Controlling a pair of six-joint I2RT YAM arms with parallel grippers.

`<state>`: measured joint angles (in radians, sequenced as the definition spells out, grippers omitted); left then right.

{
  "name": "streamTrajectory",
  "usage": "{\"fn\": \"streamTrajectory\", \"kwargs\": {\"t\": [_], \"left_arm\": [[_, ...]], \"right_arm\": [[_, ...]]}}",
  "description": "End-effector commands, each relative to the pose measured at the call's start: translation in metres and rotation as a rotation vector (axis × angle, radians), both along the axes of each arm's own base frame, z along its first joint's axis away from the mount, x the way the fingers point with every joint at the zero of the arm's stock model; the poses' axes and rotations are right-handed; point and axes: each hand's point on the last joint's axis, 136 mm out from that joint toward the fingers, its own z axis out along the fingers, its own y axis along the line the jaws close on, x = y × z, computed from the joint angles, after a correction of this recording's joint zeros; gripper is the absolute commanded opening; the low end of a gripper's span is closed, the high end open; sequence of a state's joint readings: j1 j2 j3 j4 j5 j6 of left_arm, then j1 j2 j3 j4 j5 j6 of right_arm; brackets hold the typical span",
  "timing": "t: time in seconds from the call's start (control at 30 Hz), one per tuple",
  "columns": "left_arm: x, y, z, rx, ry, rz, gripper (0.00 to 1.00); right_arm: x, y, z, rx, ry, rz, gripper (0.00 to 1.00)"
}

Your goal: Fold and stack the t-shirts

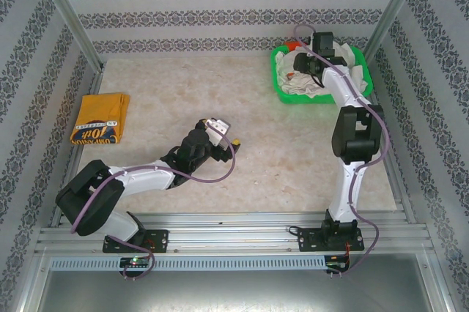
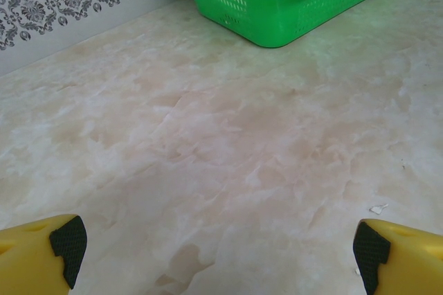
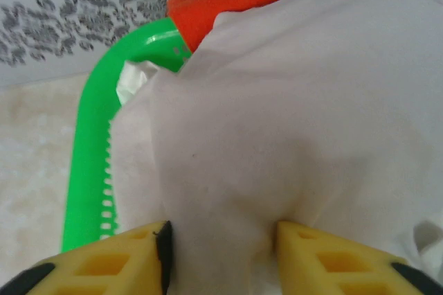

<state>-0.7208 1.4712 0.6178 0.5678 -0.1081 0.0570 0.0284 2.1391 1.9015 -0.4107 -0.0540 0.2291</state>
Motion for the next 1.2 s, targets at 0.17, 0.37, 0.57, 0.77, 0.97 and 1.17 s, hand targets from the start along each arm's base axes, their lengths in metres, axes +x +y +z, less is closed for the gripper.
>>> {"fn": "streamTrajectory", "kwargs": {"t": [0.17,0.37,0.57,0.77,0.97,1.17], "left_arm": [[0.001,-0.01,0.023,-0.057,-0.04,-0.013,1.0],[0.002,-0.014,0.023,-0.075,-0.036,-0.023,1.0],[0.004,-0.019,0.025,-0.098,-0.038,-0.031,1.0],[0.005,-0.025,0.025,-0.119,-0.027,-0.047,1.0],[0.007,-0.029,0.024,-0.127,-0.017,-0.054,1.0],[0.009,-0.033,0.029,-0.159,-0.024,-0.06,1.0]], "right_arm": [[0.0,0.002,0.074,0.008,-0.138,0.004,0.0],[-0.006,0.006,0.15,0.005,-0.308,0.008,0.0],[-0.004,0.005,0.211,-0.005,-0.426,0.008,0.0],[-0.003,0.008,0.276,-0.004,-0.555,0.023,0.0],[-0.014,0.013,0.338,0.016,-0.706,0.053,0.0],[-0.048,0.037,0.385,0.096,-0.797,0.154,0.0]]}}
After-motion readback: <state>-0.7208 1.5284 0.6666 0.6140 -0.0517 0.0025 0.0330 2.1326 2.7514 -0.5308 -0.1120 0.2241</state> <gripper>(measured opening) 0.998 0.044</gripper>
